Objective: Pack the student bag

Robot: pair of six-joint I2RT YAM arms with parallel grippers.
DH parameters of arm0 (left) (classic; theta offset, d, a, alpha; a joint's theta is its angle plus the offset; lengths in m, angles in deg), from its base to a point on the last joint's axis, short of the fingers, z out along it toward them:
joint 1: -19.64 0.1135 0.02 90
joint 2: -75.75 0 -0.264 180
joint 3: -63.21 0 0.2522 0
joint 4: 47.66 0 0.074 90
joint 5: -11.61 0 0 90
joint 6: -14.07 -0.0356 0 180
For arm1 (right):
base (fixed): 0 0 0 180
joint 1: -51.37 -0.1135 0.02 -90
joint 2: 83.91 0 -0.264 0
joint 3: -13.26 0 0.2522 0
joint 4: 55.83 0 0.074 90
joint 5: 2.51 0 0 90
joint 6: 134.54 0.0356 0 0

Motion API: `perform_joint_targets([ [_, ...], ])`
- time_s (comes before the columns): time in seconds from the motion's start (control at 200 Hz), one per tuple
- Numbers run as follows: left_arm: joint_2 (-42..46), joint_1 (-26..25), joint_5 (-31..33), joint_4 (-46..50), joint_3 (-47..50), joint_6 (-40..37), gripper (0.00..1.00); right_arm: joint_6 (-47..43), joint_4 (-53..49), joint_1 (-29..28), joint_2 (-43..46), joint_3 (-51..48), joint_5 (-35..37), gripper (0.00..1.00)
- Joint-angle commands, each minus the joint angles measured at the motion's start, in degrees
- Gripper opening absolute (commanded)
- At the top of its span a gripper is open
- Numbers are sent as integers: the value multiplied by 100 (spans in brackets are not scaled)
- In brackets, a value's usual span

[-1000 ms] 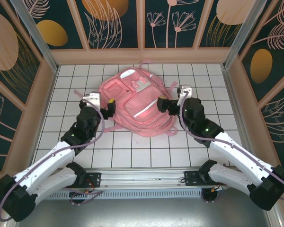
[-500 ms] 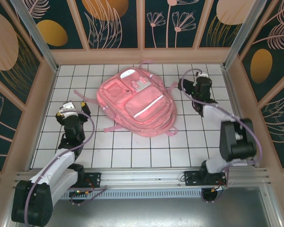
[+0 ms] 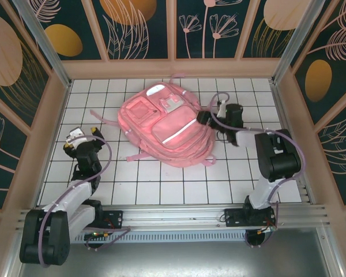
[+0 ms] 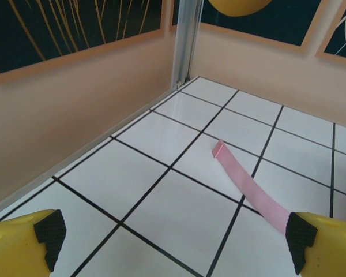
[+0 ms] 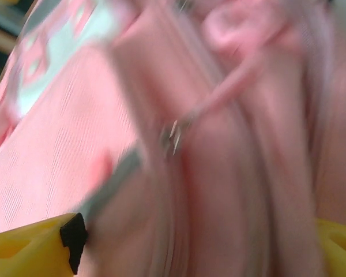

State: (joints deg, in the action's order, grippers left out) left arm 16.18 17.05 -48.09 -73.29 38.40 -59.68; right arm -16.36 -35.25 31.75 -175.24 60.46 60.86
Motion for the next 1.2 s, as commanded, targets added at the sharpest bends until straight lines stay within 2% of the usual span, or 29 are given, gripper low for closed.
perform_joint_targets([
  [0.0, -304, 198, -361, -705, 52, 262, 99, 205, 574, -420, 1048, -747, -320, 87],
  [0.055, -582, 224, -509, -912, -1, 346, 99, 85, 356, -449, 1490, -884, -396, 88],
  [0.115, -914, 233, -652, -1365, 23, 329, 99, -255, -122, -427, 2004, -899, -142, 89],
  [0.175, -1206, 241, -682, -1498, -88, 292, 99, -633, -610, -347, 2538, -840, 325, 91],
  [0.23, -1392, 235, -994, -2020, -48, 18, 99, -967, -1003, -208, 2920, -722, 837, 92],
  [0.3, -1555, 250, -1291, -2102, -172, -338, 99, -1494, -1173, -86, 3328, -675, 1688, 92],
  [0.41, -1912, 243, -1869, -2735, -174, -922, 99, -1909, -718, 239, 3610, -923, 3281, 93],
  [0.565, -2741, 250, -2616, -3894, 60, -1239, 99, -2421, 1048, 901, 3580, -1796, 4195, 94],
  [0.591, -2784, 250, -2621, -4052, 70, -1246, 99, -2515, 1321, 1017, 3524, -1921, 4214, 94],
  [0.636, -2714, 248, -2428, -3772, -2, -1197, 99, -2665, 1730, 1256, 3335, -2087, 4120, 94],
  [0.721, -2736, 250, -1919, -3627, -87, -971, 99, -2438, 2268, 1775, 2753, -2259, 3861, 94],
  [0.731, -2744, 250, -1885, -3579, -109, -967, 99, -2405, 2315, 1825, 2675, -2270, 3833, 97],
  [0.826, -2761, 250, -1907, -3487, -178, -999, 99, -2402, 3311, 2145, 1867, -2453, 3488, 99],
  [0.856, -2758, 246, -1975, -3486, -181, -1024, 99, -2323, 3278, 2238, 1653, -2407, 3360, 99],
  [0.916, -2772, 250, -2181, -3366, -250, -1120, 99, -2283, 3826, 2333, 1136, -2493, 3163, 99],
  [1.006, -2777, 250, -2192, -3338, -261, -1133, 99, -2422, 5588, 2332, 94, -2798, 2905, 99],
  [1.026, -2771, 250, -2191, -3338, -253, -1132, 99, -2477, 5350, 2328, 191, -2728, 2794, 99],
  [1.076, -2778, 250, -2194, -3339, -258, -1132, 99, -2611, 4000, 2286, 416, -2258, 2508, 99],
  [1.151, -2776, 249, -2193, -3338, -255, -1134, 99, -2773, 3537, 2206, 356, -1959, 2350, 99],
  [1.196, -2779, 242, -2191, -3328, -275, -1137, 99, -2763, 3803, 2225, 282, -2009, 2306, 99],
])
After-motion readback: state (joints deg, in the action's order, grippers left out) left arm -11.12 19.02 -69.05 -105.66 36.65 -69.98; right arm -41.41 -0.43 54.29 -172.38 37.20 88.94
